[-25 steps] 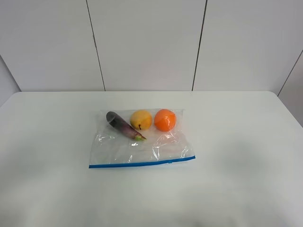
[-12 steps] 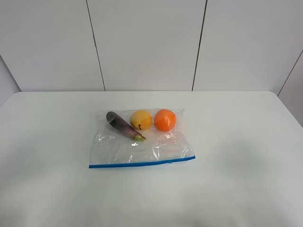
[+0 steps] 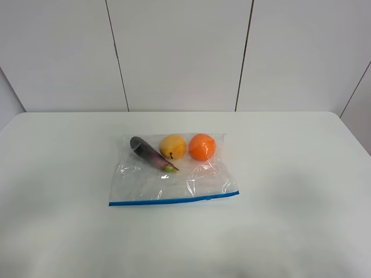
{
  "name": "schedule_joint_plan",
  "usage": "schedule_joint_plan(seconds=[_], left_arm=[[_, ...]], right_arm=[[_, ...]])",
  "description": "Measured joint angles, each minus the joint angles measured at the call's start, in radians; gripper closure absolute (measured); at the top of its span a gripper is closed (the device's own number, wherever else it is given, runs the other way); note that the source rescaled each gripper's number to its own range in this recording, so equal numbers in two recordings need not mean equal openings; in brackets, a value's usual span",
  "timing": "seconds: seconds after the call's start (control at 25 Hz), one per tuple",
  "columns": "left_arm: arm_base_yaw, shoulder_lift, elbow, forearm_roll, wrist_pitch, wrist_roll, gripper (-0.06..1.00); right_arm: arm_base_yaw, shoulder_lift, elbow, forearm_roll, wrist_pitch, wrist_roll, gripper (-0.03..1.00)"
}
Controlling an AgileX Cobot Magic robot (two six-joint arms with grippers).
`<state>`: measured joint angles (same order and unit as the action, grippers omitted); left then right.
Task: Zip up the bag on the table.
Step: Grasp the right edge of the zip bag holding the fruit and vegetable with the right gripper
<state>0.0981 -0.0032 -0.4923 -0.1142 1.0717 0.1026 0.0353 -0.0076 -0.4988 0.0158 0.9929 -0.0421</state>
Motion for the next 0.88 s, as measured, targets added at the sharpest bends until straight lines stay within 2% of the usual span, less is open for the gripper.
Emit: schedule_joint_plan(seconds=[0.88], left_arm=[[0.0,0.0,0.0,0.0,0.0,0.0,0.25]], right_arm=[[0.0,0.0,0.0,0.0,0.02,0.0,0.25]])
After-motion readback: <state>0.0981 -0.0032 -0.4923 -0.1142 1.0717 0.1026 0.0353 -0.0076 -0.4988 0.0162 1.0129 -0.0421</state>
